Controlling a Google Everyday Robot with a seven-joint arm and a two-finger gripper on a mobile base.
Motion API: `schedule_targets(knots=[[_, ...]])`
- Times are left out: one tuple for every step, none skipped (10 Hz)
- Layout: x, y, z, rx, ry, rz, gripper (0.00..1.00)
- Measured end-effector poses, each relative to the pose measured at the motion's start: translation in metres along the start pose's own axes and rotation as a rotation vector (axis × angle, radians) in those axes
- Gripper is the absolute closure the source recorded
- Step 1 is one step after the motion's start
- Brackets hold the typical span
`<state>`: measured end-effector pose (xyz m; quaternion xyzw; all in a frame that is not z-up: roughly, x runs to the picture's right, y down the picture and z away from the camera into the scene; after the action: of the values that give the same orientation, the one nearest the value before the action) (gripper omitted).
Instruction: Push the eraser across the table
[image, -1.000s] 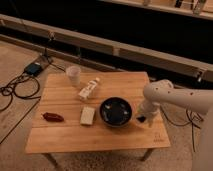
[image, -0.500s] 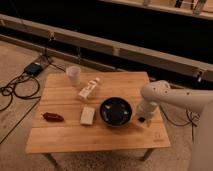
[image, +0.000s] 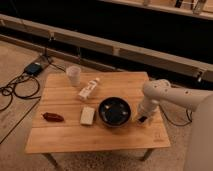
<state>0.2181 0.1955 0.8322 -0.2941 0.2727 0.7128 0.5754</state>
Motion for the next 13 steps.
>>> schedule_targets(knots=[[-0.005, -0.005, 0.002, 0.009, 0.003, -0.005, 0.35], [-0.010, -0.009, 0.002, 0.015, 0.005, -0.009, 0.35], [-0.015, -0.014, 0.004, 0.023, 0.008, -0.016, 0.35], [-0.020, -0.018, 0.006, 0.029, 0.014, -0.029, 0.35], [-0.022, -0.019, 0.007, 0.031, 0.017, -0.035, 0.35], [-0.025, -0.022, 0.011, 0.034, 0.024, -0.041, 0.35], [-0.028, -0.023, 0.012, 0.037, 0.028, -0.045, 0.35], [-0.031, -0.025, 0.014, 0.040, 0.030, -0.049, 0.35], [-0.035, -0.025, 0.014, 0.043, 0.029, -0.054, 0.35], [-0.040, -0.024, 0.014, 0.047, 0.027, -0.063, 0.35], [-0.044, -0.022, 0.013, 0.049, 0.024, -0.073, 0.35], [-0.048, -0.019, 0.012, 0.050, 0.021, -0.083, 0.35], [-0.054, -0.015, 0.012, 0.052, 0.019, -0.098, 0.35]])
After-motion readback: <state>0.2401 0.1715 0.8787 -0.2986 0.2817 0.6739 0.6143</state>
